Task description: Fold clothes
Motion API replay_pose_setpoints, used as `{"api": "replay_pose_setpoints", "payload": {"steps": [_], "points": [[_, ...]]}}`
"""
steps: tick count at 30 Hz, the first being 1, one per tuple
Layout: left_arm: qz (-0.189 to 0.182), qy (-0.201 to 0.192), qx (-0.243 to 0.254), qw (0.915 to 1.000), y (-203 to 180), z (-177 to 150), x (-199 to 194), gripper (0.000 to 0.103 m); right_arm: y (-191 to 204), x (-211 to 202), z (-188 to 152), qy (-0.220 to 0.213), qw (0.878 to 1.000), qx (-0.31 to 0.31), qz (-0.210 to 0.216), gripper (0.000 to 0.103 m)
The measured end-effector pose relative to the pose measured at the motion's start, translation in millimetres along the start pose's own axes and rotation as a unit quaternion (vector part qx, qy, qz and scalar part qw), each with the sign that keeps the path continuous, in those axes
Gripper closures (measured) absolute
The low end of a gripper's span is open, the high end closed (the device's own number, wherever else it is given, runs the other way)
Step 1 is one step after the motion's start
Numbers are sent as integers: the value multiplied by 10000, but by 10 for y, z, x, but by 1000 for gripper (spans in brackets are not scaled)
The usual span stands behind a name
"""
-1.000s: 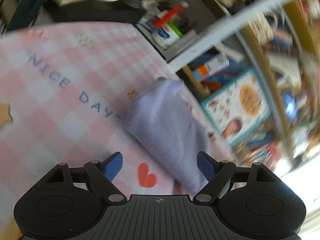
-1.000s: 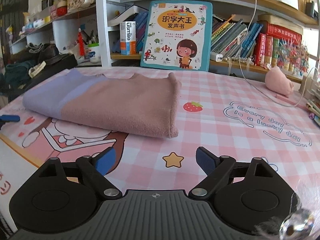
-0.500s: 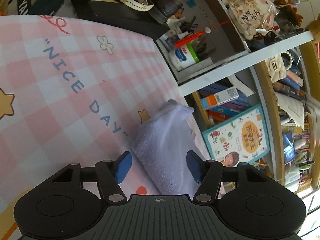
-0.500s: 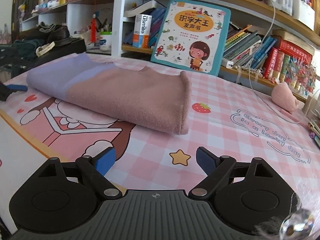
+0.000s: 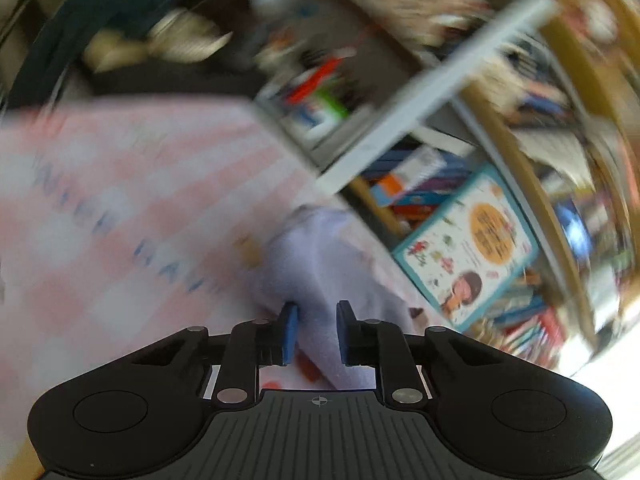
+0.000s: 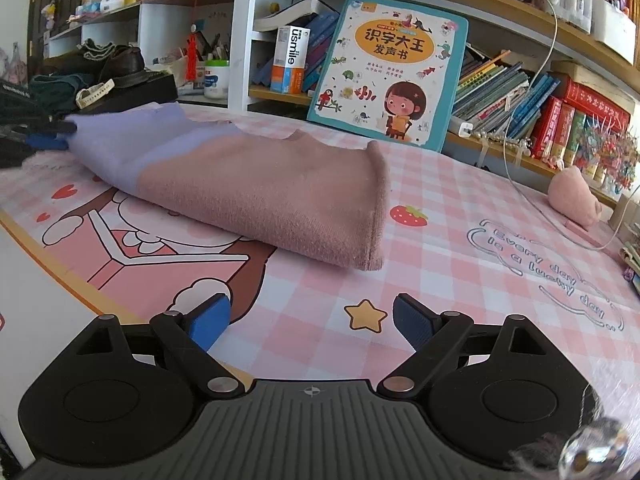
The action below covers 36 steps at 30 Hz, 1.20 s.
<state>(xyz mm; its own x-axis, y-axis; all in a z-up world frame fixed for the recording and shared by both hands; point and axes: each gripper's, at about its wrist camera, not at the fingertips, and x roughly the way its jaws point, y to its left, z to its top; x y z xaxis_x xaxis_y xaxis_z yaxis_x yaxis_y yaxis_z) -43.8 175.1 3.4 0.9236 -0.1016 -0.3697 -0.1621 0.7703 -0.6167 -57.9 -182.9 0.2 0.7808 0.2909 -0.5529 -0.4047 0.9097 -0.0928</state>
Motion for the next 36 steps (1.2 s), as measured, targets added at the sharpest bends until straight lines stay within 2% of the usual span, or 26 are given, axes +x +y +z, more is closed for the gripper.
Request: {"api": "replay_pose_setpoints", "payload": {"steps": [2,3,6,9,10,12,14,16,18,20,22,27,31,34,36], "points": [[-87,9,308,9995,-114,1,-8,80,-9,0,-1,5,10000,35,-3,15],[-111,65,275,9995,-121,2,10,78,-11,-3,0,-1,10000,45,-2,15],[-190,318,-462,9982,56,-9,107,73,-9,-10,-8,-18,10000,47,11,15],[-274,497,-1484,9873,300,-45,164,71,-2,-7,-6,-3,10000,24,26,15],[-229,505,-1576,9859,329,-46,157,71,0,-7,-6,1,10000,17,28,15],[-94,491,-1611,9857,354,-41,127,67,-6,-4,-4,9,10000,26,40,15],[246,332,-1344,9901,321,-22,46,61,-18,0,-2,19,10000,59,53,15],[522,175,-1027,9932,284,-5,-17,48,-22,2,0,22,10000,78,34,15],[752,178,-762,9941,272,8,-21,45,-18,3,2,24,10000,81,28,15],[827,357,-782,9929,316,-1,20,45,-11,3,3,31,9999,92,30,15],[699,393,-1001,9917,365,-20,61,43,-22,6,4,41,9999,137,52,15],[574,380,-1140,9911,330,25,224,36,-40,10,2,57,9998,209,13,15],[377,237,-1359,9897,305,58,284,39,-46,8,5,61,9998,212,11,15],[120,-98,-886,9959,152,64,175,39,-43,7,3,57,9998,194,-1,15],[131,-164,-704,9973,89,49,164,39,-38,9,-1,59,9998,180,-5,15]]}}
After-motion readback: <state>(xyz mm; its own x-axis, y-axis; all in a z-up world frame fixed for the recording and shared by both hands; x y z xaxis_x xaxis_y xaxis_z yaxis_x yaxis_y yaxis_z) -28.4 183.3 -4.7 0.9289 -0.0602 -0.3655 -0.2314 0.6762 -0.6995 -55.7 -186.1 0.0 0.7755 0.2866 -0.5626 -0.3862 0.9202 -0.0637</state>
